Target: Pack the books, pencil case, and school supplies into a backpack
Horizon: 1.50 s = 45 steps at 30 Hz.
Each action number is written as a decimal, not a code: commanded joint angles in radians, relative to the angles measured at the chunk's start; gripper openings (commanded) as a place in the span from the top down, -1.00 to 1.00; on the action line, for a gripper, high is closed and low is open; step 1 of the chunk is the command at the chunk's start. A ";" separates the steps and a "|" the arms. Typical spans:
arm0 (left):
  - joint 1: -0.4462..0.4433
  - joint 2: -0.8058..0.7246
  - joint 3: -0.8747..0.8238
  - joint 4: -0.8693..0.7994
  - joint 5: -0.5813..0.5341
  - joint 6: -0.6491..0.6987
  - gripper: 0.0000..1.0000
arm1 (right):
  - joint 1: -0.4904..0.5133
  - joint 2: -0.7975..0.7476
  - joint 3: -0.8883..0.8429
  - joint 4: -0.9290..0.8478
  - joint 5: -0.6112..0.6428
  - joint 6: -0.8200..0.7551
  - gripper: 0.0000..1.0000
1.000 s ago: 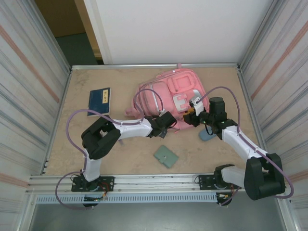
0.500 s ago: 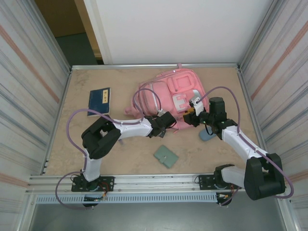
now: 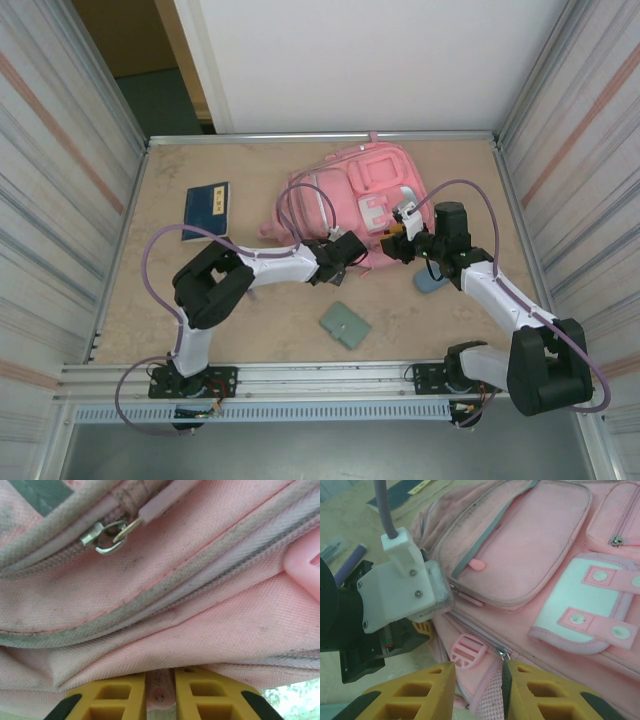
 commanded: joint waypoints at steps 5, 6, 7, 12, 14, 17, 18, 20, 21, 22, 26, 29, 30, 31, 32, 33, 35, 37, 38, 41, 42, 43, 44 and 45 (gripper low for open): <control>0.026 -0.093 -0.039 0.049 0.188 0.043 0.90 | 0.018 0.021 0.040 0.029 -0.018 0.258 0.35; 0.032 -0.109 -0.040 0.051 0.214 0.041 0.93 | 0.022 0.020 0.051 0.014 0.005 0.301 0.34; 0.038 -0.121 -0.042 0.057 0.239 0.039 0.95 | 0.027 0.019 0.060 -0.001 0.033 0.329 0.34; 0.097 -0.182 -0.065 0.074 0.394 -0.006 1.00 | 0.061 -0.019 0.075 -0.039 0.149 0.421 0.27; 0.119 -0.213 -0.082 0.095 0.474 -0.035 1.00 | 0.096 -0.028 0.074 -0.066 0.197 0.431 0.25; 0.162 -0.244 -0.116 0.142 0.628 -0.104 1.00 | 0.154 -0.009 0.098 -0.151 0.344 0.604 0.11; 0.179 -0.248 -0.127 0.161 0.684 -0.134 1.00 | 0.157 0.006 0.107 -0.182 0.352 0.723 0.11; 0.209 -0.253 -0.153 0.214 0.798 -0.190 1.00 | 0.155 0.026 0.102 -0.198 0.307 0.883 0.12; 0.218 -0.255 -0.168 0.237 0.834 -0.210 1.00 | 0.165 0.025 0.080 -0.174 0.300 0.933 0.13; 0.223 -0.258 -0.181 0.256 0.867 -0.233 1.00 | 0.180 0.020 0.055 -0.152 0.303 0.984 0.13; 0.244 -0.280 -0.206 0.253 0.948 -0.280 1.00 | 0.245 0.048 0.079 -0.232 0.317 1.033 0.13; 0.258 -0.300 -0.224 0.255 0.979 -0.299 1.00 | 0.329 0.118 0.132 -0.287 0.311 1.026 0.11; 0.261 -0.301 -0.226 0.255 0.989 -0.299 1.00 | 0.356 0.137 0.137 -0.285 0.316 1.030 0.09; 0.263 -0.299 -0.225 0.251 1.001 -0.302 1.00 | 0.380 0.164 0.142 -0.280 0.323 1.041 0.04; 0.267 -0.295 -0.220 0.247 1.013 -0.309 1.00 | 0.394 0.187 0.142 -0.271 0.327 1.067 0.03; 0.269 -0.293 -0.218 0.249 1.026 -0.317 1.00 | 0.397 0.210 0.137 -0.254 0.313 1.093 0.02; 0.269 -0.290 -0.220 0.260 1.045 -0.329 1.00 | 0.387 0.249 0.120 -0.215 0.295 1.192 0.00; 0.269 -0.296 -0.225 0.264 1.042 -0.331 1.00 | 0.378 0.270 0.097 -0.169 0.273 1.321 -0.03; 0.270 -0.298 -0.230 0.264 1.035 -0.331 1.00 | 0.378 0.273 0.087 -0.151 0.262 1.415 -0.03; 0.270 -0.304 -0.246 0.281 1.038 -0.344 1.00 | 0.415 0.263 0.055 -0.054 0.274 1.622 -0.09; 0.270 -0.304 -0.251 0.290 1.045 -0.350 1.00 | 0.435 0.256 0.051 -0.034 0.302 1.672 -0.16; 0.270 -0.305 -0.254 0.300 1.048 -0.354 1.00 | 0.450 0.253 0.054 -0.024 0.328 1.705 -0.21; 0.270 -0.308 -0.258 0.307 1.048 -0.358 1.00 | 0.459 0.251 0.053 -0.017 0.350 1.742 -0.22; 0.270 -0.311 -0.261 0.311 1.046 -0.361 1.00 | 0.461 0.256 0.051 -0.015 0.367 1.788 -0.22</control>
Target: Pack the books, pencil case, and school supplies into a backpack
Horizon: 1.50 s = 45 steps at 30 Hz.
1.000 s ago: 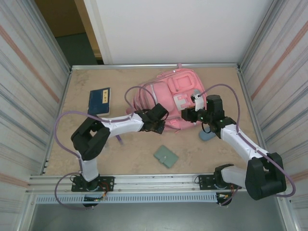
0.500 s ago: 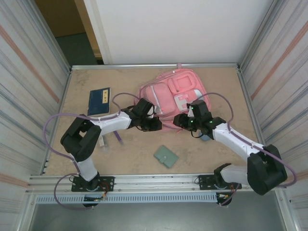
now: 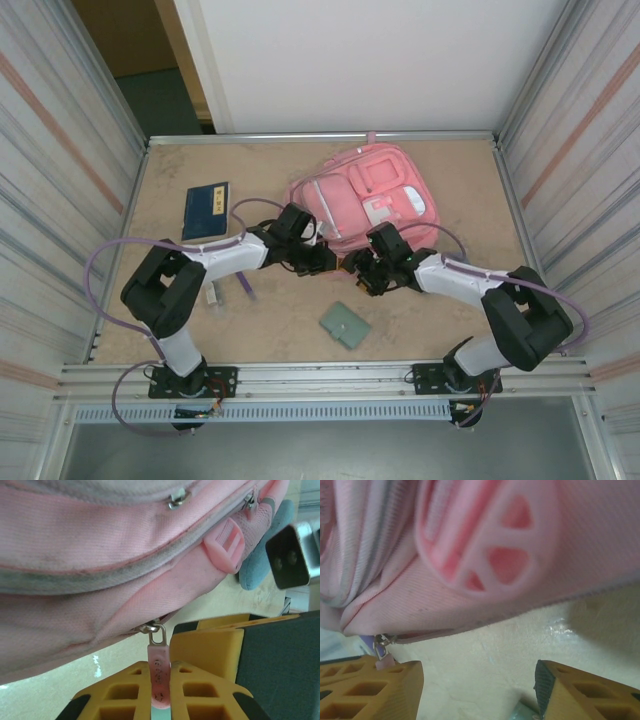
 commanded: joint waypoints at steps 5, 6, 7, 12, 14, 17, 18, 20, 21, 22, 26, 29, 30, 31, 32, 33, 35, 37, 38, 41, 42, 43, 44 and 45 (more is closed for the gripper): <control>-0.007 -0.070 -0.026 0.067 0.053 -0.046 1.00 | 0.029 0.025 -0.041 0.202 0.092 0.361 -0.22; -0.007 -0.070 -0.029 0.071 0.052 -0.050 1.00 | 0.029 0.030 -0.042 0.221 0.099 0.378 -0.22; -0.007 -0.068 -0.031 0.073 0.052 -0.054 1.00 | 0.032 0.030 -0.043 0.224 0.107 0.395 -0.22; -0.008 -0.068 -0.048 0.102 0.064 -0.087 1.00 | 0.040 0.023 -0.042 0.209 0.202 0.452 -0.22; -0.008 -0.072 -0.051 0.111 0.065 -0.099 1.00 | 0.039 0.037 -0.032 0.186 0.247 0.454 -0.21; -0.008 -0.080 -0.051 0.113 0.073 -0.117 1.00 | 0.041 0.068 -0.017 0.190 0.294 0.441 -0.13; -0.008 -0.085 -0.050 0.112 0.076 -0.117 1.00 | 0.043 0.081 -0.010 0.193 0.302 0.433 -0.08; -0.006 -0.093 -0.047 0.091 0.065 -0.108 1.00 | 0.046 0.095 -0.002 0.193 0.319 0.420 0.01; -0.002 -0.097 -0.041 0.077 0.059 -0.103 1.00 | 0.050 0.095 -0.003 0.192 0.328 0.419 0.11; 0.005 -0.100 -0.039 0.062 0.051 -0.098 1.00 | 0.054 0.093 -0.010 0.193 0.340 0.417 0.27; 0.065 -0.111 -0.065 0.035 0.019 -0.072 1.00 | 0.057 0.050 -0.017 0.161 0.374 0.377 0.68; 0.110 -0.105 -0.083 0.036 0.020 -0.051 1.00 | 0.051 0.001 -0.014 0.100 0.394 0.344 0.86; 0.117 -0.101 -0.085 0.038 0.027 -0.042 1.00 | 0.046 -0.015 -0.015 0.086 0.397 0.332 0.88; 0.122 -0.094 -0.082 0.041 0.041 -0.026 1.00 | 0.041 -0.029 -0.014 0.077 0.398 0.314 0.89; 0.123 -0.087 -0.076 0.045 0.060 -0.008 1.00 | 0.036 -0.040 -0.012 0.069 0.392 0.291 0.90; 0.122 -0.081 -0.069 0.045 0.078 0.005 1.00 | 0.031 -0.045 -0.005 0.057 0.387 0.271 0.89; 0.114 -0.069 -0.044 0.056 0.138 0.032 1.00 | 0.018 -0.045 0.020 0.027 0.354 0.216 0.86; 0.083 -0.072 -0.004 0.039 0.165 0.076 0.70 | 0.018 -0.046 0.028 0.013 0.335 0.195 0.84; 0.054 -0.077 0.016 0.008 0.148 0.117 0.51 | 0.018 -0.046 0.024 0.020 0.326 0.195 0.84; -0.037 -0.080 0.088 -0.085 0.050 0.241 0.22 | 0.002 -0.037 0.017 0.040 0.270 0.192 0.72; -0.059 -0.081 0.098 -0.094 0.024 0.262 0.18 | -0.006 -0.034 0.015 0.041 0.251 0.190 0.60; -0.077 -0.079 0.102 -0.088 0.005 0.276 0.15 | -0.013 -0.034 0.014 0.039 0.229 0.187 0.37; -0.089 -0.078 0.100 -0.076 -0.010 0.281 0.12 | -0.019 -0.035 0.012 0.029 0.217 0.186 0.25; -0.093 -0.075 0.096 -0.067 -0.022 0.284 0.11 | -0.024 -0.038 0.008 0.024 0.207 0.181 0.20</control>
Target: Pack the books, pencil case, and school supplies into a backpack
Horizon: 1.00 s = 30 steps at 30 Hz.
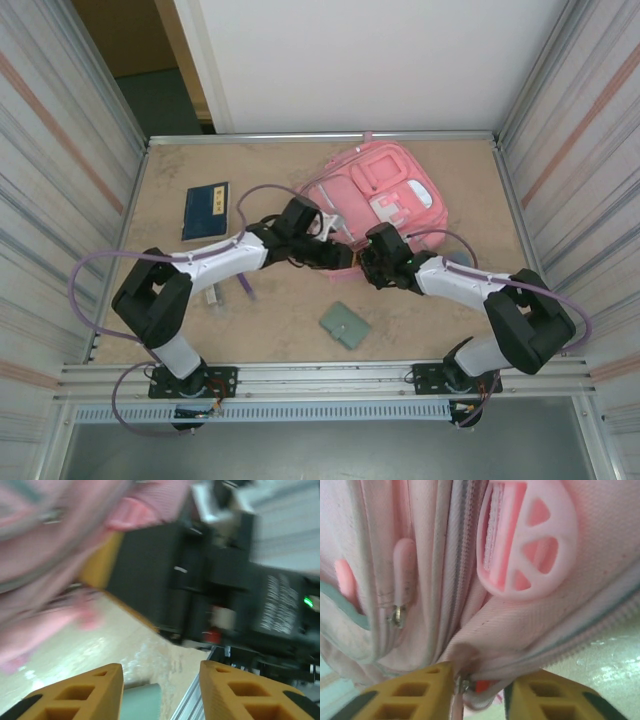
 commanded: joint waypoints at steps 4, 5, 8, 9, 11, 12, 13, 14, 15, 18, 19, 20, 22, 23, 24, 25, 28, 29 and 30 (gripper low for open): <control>-0.024 0.021 0.008 -0.028 -0.116 0.130 0.05 | -0.056 -0.061 0.002 -0.069 -0.094 -0.073 0.05; -0.034 0.030 0.017 -0.040 -0.143 0.143 0.05 | -0.071 -0.082 -0.003 -0.085 -0.103 -0.089 0.03; -0.069 0.057 0.049 -0.094 -0.241 0.186 0.04 | -0.127 -0.159 -0.014 -0.137 -0.122 -0.136 -0.03; -0.076 0.066 0.057 -0.109 -0.266 0.194 0.04 | -0.146 -0.185 -0.016 -0.154 -0.129 -0.152 -0.03; -0.082 0.077 0.071 -0.131 -0.312 0.194 0.04 | -0.184 -0.239 -0.014 -0.194 -0.137 -0.186 -0.06; -0.081 0.081 0.077 -0.137 -0.325 0.193 0.05 | -0.201 -0.270 -0.014 -0.210 -0.141 -0.208 -0.06; -0.080 0.085 0.079 -0.140 -0.339 0.190 0.05 | -0.223 -0.296 -0.014 -0.228 -0.143 -0.227 -0.07; -0.080 0.086 0.082 -0.144 -0.355 0.187 0.06 | -0.238 -0.316 -0.013 -0.244 -0.143 -0.243 -0.08; -0.080 0.091 0.087 -0.145 -0.366 0.186 0.07 | -0.252 -0.336 -0.014 -0.258 -0.144 -0.257 -0.09; -0.080 0.119 0.104 -0.158 -0.382 0.183 0.10 | -0.300 -0.383 -0.014 -0.286 -0.161 -0.280 -0.09; -0.080 0.130 0.108 -0.157 -0.381 0.183 0.11 | -0.310 -0.399 -0.018 -0.285 -0.165 -0.290 -0.09; -0.080 0.143 0.112 -0.154 -0.381 0.181 0.11 | -0.317 -0.408 -0.020 -0.287 -0.167 -0.298 -0.09; -0.080 0.172 0.127 -0.151 -0.388 0.184 0.11 | -0.328 -0.425 -0.017 -0.292 -0.168 -0.317 -0.09; -0.080 0.182 0.135 -0.150 -0.392 0.185 0.11 | -0.332 -0.425 -0.014 -0.296 -0.169 -0.325 -0.09; -0.080 0.194 0.145 -0.149 -0.397 0.189 0.11 | -0.336 -0.427 -0.011 -0.301 -0.170 -0.331 -0.09; -0.080 0.204 0.154 -0.147 -0.400 0.191 0.12 | -0.339 -0.426 -0.011 -0.302 -0.171 -0.333 -0.09; -0.080 0.226 0.168 -0.148 -0.412 0.196 0.12 | -0.348 -0.454 -0.010 -0.303 -0.185 -0.340 -0.10; -0.080 0.230 0.169 -0.151 -0.417 0.198 0.12 | -0.350 -0.457 -0.010 -0.304 -0.189 -0.340 -0.10; -0.081 0.232 0.170 -0.152 -0.419 0.201 0.12 | -0.353 -0.461 -0.010 -0.305 -0.191 -0.344 -0.10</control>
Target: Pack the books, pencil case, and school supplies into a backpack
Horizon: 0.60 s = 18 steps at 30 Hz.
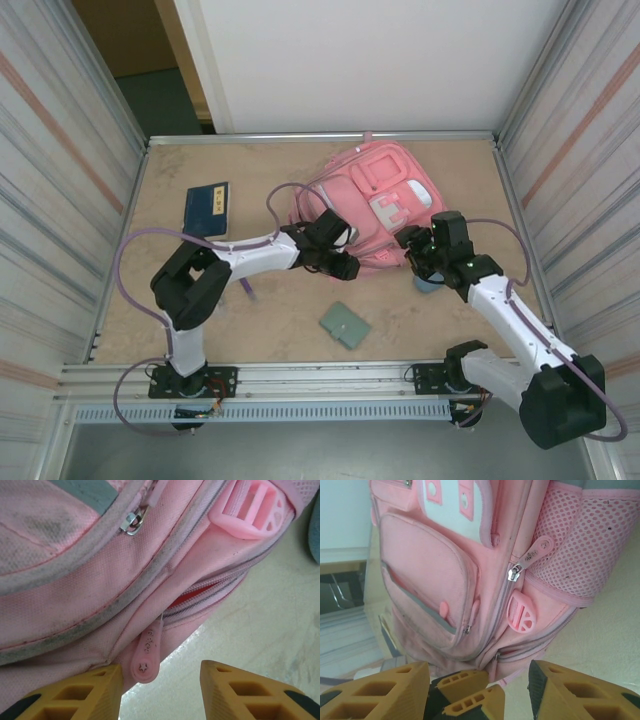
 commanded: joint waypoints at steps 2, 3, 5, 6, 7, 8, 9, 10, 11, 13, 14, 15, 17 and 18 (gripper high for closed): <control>0.001 0.017 0.037 -0.013 -0.041 0.037 0.13 | -0.012 -0.034 -0.004 -0.026 -0.019 -0.040 -0.10; -0.003 0.019 0.038 -0.013 -0.048 0.044 0.12 | -0.014 -0.038 -0.004 -0.025 -0.016 -0.039 -0.10; -0.014 0.030 0.053 -0.030 -0.076 0.059 0.13 | -0.016 -0.042 -0.010 -0.025 -0.013 -0.034 -0.10; -0.023 0.037 0.063 -0.044 -0.095 0.072 0.13 | -0.017 -0.044 -0.011 -0.022 -0.014 -0.032 -0.10; -0.032 0.045 0.074 -0.055 -0.112 0.082 0.12 | -0.017 -0.044 -0.010 -0.021 -0.014 -0.034 -0.10; -0.040 0.052 0.083 -0.068 -0.134 0.090 0.12 | -0.018 -0.046 -0.010 -0.022 -0.012 -0.033 -0.10; -0.049 0.061 0.094 -0.078 -0.157 0.098 0.12 | -0.019 -0.046 -0.011 -0.022 -0.012 -0.033 -0.10; -0.055 0.069 0.102 -0.088 -0.182 0.101 0.13 | -0.019 -0.047 -0.011 -0.021 -0.011 -0.034 -0.10; -0.060 0.078 0.116 -0.106 -0.213 0.099 0.13 | -0.021 -0.048 -0.011 -0.021 -0.011 -0.034 -0.09; -0.069 0.095 0.144 -0.137 -0.273 0.092 0.17 | -0.022 -0.049 -0.013 -0.019 -0.010 -0.033 -0.09; -0.071 0.104 0.159 -0.152 -0.305 0.076 0.21 | -0.024 -0.051 -0.015 -0.018 -0.010 -0.034 -0.09; -0.071 0.111 0.170 -0.161 -0.324 0.064 0.29 | -0.025 -0.052 -0.016 -0.018 -0.010 -0.034 -0.09; -0.072 0.122 0.179 -0.162 -0.337 0.051 0.42 | -0.028 -0.057 -0.019 -0.019 -0.010 -0.033 -0.08; -0.074 0.126 0.184 -0.157 -0.337 0.050 0.48 | -0.030 -0.060 -0.021 -0.018 -0.009 -0.034 -0.08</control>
